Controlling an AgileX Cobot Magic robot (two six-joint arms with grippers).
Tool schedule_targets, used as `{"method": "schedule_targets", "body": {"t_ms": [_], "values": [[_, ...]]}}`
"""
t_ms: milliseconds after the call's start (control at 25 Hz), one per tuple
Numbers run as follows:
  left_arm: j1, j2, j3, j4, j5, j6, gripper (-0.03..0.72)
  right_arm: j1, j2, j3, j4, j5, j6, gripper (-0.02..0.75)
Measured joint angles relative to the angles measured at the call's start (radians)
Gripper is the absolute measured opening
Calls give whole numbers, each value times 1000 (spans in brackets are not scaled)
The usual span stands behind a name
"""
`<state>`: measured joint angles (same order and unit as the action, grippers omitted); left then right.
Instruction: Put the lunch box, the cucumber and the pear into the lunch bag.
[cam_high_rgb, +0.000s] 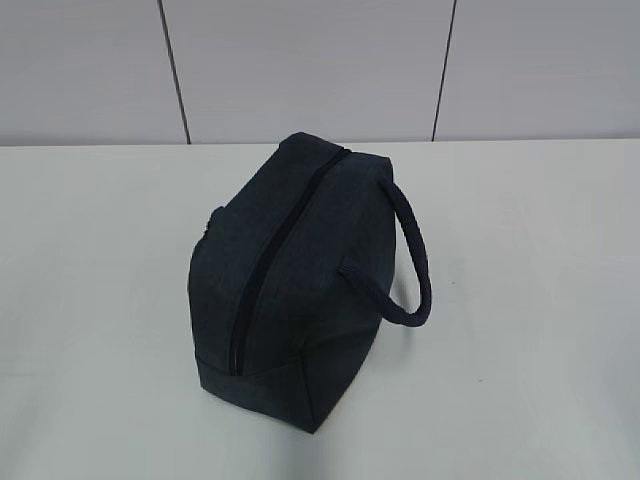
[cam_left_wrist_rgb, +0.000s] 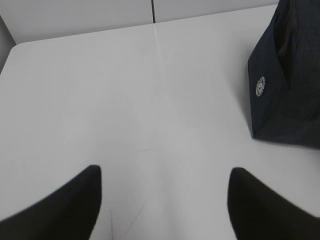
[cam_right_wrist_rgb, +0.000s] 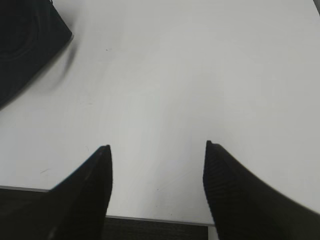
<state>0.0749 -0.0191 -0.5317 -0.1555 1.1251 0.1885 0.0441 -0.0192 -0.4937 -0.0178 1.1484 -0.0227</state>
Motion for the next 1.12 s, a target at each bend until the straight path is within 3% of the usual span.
{"method": "schedule_targets", "body": {"t_ms": [1120], "values": [[0, 0, 0, 0, 0, 0, 465, 0, 0, 0, 0, 0, 0, 456]]}}
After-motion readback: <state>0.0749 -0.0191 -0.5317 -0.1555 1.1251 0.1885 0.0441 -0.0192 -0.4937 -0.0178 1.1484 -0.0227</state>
